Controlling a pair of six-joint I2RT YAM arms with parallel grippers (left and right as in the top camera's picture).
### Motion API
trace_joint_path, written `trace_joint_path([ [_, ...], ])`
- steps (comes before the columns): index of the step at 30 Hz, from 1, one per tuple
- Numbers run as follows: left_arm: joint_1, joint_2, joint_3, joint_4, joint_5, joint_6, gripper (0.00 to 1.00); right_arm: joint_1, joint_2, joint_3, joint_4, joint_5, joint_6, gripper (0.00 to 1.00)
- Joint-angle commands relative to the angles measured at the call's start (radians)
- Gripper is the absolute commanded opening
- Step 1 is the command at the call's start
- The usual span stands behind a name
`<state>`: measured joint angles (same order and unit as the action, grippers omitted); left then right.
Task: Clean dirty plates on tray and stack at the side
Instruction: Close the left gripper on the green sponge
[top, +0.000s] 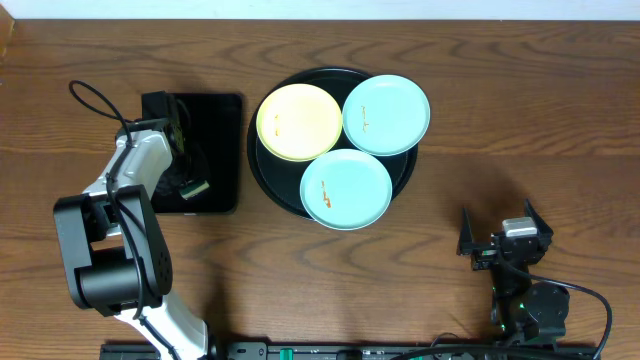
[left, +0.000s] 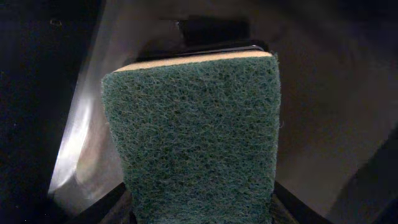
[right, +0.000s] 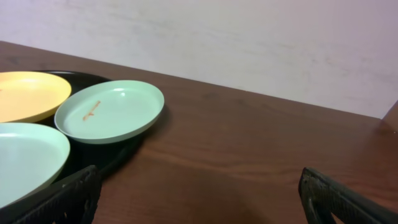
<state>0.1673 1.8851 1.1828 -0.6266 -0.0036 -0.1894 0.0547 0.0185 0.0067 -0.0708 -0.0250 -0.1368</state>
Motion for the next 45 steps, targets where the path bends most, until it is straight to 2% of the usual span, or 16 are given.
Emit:
trace_joint_path([
  [1, 0.000, 0.006, 0.005, 0.004, -0.009, -0.003, 0.61, -0.019, -0.005, -0.001, -0.005, 0.009, -0.006, 0.99],
  [3, 0.000, 0.006, 0.005, 0.007, -0.009, -0.003, 0.66, -0.019, -0.005, -0.001, -0.005, 0.009, -0.006, 0.99],
  [8, 0.000, 0.002, 0.007, 0.031, -0.009, -0.003, 0.66, -0.019, -0.005, -0.001, -0.005, 0.009, -0.006, 0.99],
  [11, 0.000, 0.002, 0.008, 0.033, -0.009, -0.004, 0.66, -0.019, -0.005, -0.001, -0.005, 0.009, -0.006, 0.99],
  [14, 0.000, 0.002, 0.008, 0.015, -0.008, -0.004, 0.57, -0.019, -0.005, -0.001, -0.005, 0.009, -0.006, 0.99],
  [19, 0.000, 0.002, 0.008, -0.039, -0.008, 0.001, 0.57, -0.019, -0.005, -0.001, -0.005, 0.009, -0.006, 0.99],
  [25, 0.000, 0.002, 0.008, -0.078, -0.008, 0.179, 0.59, -0.019, -0.005, -0.001, -0.005, 0.009, -0.006, 0.99],
  [27, 0.000, 0.001, 0.008, -0.072, -0.008, 0.197, 0.63, -0.019, -0.005, -0.001, -0.005, 0.009, -0.006, 0.99],
  [39, 0.000, -0.037, 0.009, 0.011, -0.009, 0.196, 0.72, -0.019, -0.005, -0.001, -0.005, 0.009, -0.006, 0.99],
  [45, 0.000, -0.040, 0.008, 0.034, -0.009, 0.147, 0.72, -0.019, -0.005, -0.001, -0.005, 0.009, -0.006, 0.99],
])
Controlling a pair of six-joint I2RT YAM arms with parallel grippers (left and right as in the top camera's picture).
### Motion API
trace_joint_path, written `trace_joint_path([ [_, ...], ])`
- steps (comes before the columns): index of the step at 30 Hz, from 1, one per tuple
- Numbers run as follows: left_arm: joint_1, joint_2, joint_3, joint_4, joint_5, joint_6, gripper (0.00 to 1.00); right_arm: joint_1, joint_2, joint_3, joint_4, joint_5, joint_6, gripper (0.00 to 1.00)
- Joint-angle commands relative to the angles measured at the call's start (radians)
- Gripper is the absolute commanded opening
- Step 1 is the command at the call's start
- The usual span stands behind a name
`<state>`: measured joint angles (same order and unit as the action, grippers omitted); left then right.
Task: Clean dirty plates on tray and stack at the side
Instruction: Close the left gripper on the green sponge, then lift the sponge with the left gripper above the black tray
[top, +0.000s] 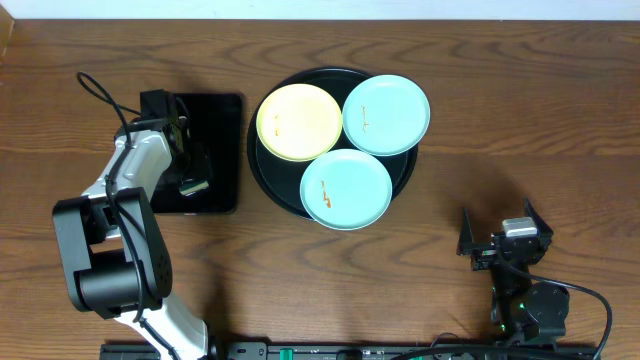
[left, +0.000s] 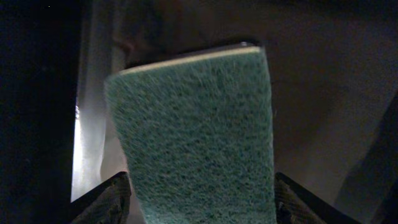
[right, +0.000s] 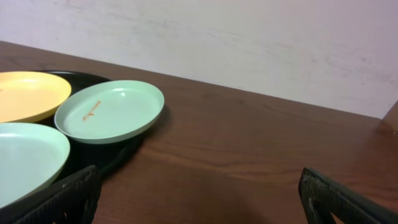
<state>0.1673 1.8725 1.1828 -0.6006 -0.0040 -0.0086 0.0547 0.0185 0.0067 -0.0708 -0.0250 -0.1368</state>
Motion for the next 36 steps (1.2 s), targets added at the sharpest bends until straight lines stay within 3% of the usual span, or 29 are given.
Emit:
trace_joint_path([
  [1, 0.000, -0.027, 0.008, 0.013, -0.009, -0.048, 0.70, -0.019, -0.005, -0.001, -0.005, 0.009, -0.006, 0.99],
  [7, 0.000, -0.027, 0.008, -0.005, -0.009, -0.067, 0.47, -0.019, -0.005, -0.001, -0.005, 0.009, -0.006, 0.99],
  [17, -0.028, -0.027, 0.008, -0.029, -0.004, 0.080, 0.57, -0.019, -0.005, -0.001, -0.005, 0.009, -0.006, 0.99],
  [32, -0.043, -0.008, -0.032, 0.014, -0.004, 0.021, 0.60, -0.019, -0.005, -0.001, -0.005, 0.009, -0.006, 0.99],
  [36, -0.042, -0.007, -0.043, 0.027, -0.005, 0.018, 0.55, -0.019, -0.005, -0.001, -0.005, 0.009, -0.006, 0.99],
])
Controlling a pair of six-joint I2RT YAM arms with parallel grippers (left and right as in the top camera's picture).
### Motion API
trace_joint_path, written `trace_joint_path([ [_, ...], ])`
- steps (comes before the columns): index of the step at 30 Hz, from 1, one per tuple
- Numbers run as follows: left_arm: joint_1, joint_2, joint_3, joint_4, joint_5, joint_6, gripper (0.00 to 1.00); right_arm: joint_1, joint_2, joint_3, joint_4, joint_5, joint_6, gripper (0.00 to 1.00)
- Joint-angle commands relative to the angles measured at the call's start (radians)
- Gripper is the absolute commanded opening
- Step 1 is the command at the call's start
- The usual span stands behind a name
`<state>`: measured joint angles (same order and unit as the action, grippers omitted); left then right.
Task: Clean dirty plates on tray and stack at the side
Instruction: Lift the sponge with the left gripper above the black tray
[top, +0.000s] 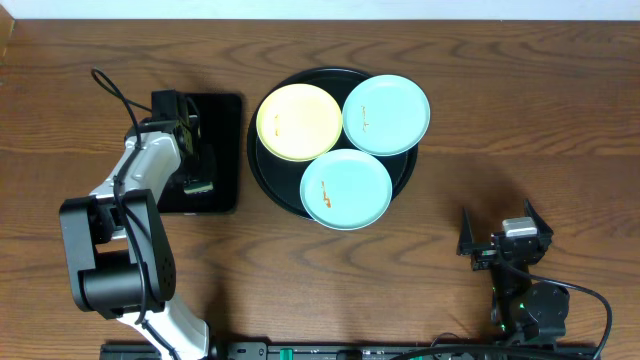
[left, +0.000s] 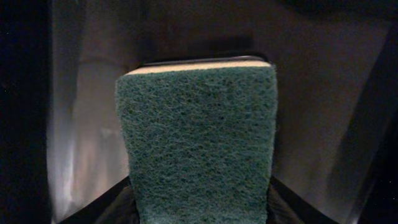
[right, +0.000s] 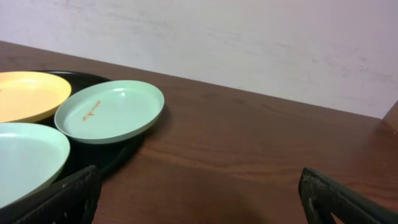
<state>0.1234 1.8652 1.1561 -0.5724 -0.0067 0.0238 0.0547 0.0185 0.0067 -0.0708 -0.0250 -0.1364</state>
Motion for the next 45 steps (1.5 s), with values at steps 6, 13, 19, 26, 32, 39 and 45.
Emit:
trace_joint_path([
  [6, 0.002, -0.023, -0.008, 0.006, -0.002, -0.029, 0.27, -0.019, -0.005, -0.001, -0.005, 0.009, -0.007, 0.99],
  [13, 0.002, -0.185, 0.002, 0.002, -0.002, -0.054, 0.08, -0.019, -0.005, -0.001, -0.005, 0.009, -0.007, 0.99],
  [19, 0.002, -0.280, 0.002, -0.027, -0.002, -0.063, 0.08, -0.019, -0.005, -0.001, -0.005, 0.009, -0.007, 0.99],
  [26, 0.002, -0.264, -0.008, -0.051, -0.002, -0.063, 0.08, -0.019, -0.005, -0.001, -0.005, 0.009, -0.007, 0.99],
  [32, 0.002, -0.264, -0.008, -0.055, 0.053, -0.108, 0.07, -0.019, -0.005, -0.001, -0.005, 0.009, -0.007, 0.99],
  [39, 0.002, -0.264, -0.008, -0.063, 0.157, -0.108, 0.08, -0.019, -0.005, -0.001, -0.005, 0.009, -0.007, 0.99],
  [45, 0.002, -0.264, -0.008, -0.074, 0.208, -0.112, 0.08, -0.019, -0.005, -0.001, -0.001, -0.012, -0.006, 0.99],
])
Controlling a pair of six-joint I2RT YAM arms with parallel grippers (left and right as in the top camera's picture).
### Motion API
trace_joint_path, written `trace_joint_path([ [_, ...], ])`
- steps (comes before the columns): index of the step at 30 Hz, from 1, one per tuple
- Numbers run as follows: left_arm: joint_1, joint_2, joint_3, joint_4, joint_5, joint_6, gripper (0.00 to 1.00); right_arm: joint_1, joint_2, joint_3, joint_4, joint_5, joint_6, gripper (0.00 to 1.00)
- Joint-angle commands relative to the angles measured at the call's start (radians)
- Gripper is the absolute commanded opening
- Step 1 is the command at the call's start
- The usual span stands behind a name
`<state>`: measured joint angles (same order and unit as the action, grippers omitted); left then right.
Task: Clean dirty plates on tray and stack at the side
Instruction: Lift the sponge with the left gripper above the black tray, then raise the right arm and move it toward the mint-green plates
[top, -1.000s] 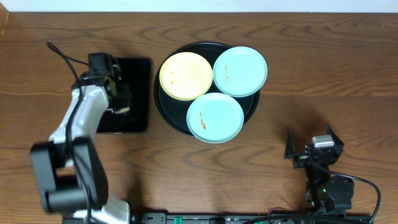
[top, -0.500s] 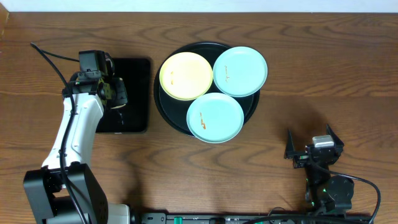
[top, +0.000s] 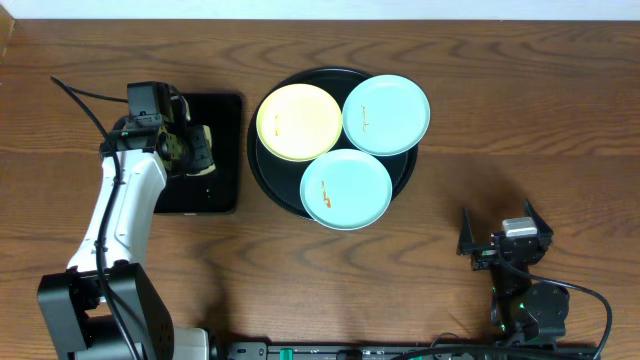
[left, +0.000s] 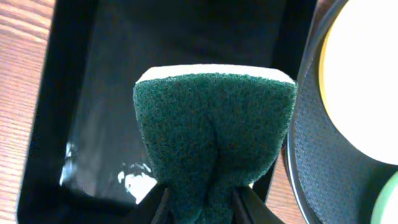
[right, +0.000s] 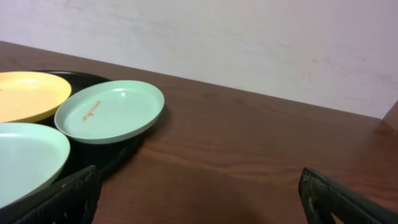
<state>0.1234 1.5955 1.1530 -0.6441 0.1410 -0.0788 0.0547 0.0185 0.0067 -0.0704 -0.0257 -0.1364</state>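
A round black tray (top: 408, 170) holds a yellow plate (top: 299, 122) and two mint-green plates (top: 386, 114) (top: 346, 189), each with a small orange smear. My left gripper (top: 197, 150) is shut on a green scouring sponge (left: 214, 134), pinched and folded, held above the right part of the black rectangular basin (left: 93, 112). The yellow plate (left: 360, 81) shows just right of the sponge. My right gripper (top: 505, 243) rests open near the table's front right, with nothing between its fingers (right: 68, 193).
The black basin (top: 225, 190) lies left of the tray, with wet glints on its floor. Bare wood table (top: 520, 120) stretches to the right of the tray. A white wall (right: 249, 37) stands behind the table.
My left gripper has lifted the sponge out of the basin and turned toward the tray; the sponge is now squeezed and folded. The right arm has not moved.
My left gripper held the sponge low inside the black basin at all three earlier moments, shifting slightly within it. Now it holds the sponge raised above the basin's right side, close to the tray. The plates and right gripper stayed put throughout.
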Motion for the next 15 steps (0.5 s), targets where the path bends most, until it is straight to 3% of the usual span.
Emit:
trace_joint_path([
  [1, 0.002, 0.005, -0.005, -0.003, 0.083, -0.009, 0.08, -0.019, -0.005, -0.001, -0.002, -0.021, -0.007, 0.99],
  [9, 0.002, 0.005, -0.005, -0.012, 0.121, -0.009, 0.08, -0.019, -0.005, 0.024, 0.032, -0.132, 0.039, 0.99],
  [15, 0.002, 0.005, -0.005, -0.009, 0.121, -0.009, 0.08, -0.019, 0.055, 0.258, -0.074, -0.132, 0.122, 0.99],
])
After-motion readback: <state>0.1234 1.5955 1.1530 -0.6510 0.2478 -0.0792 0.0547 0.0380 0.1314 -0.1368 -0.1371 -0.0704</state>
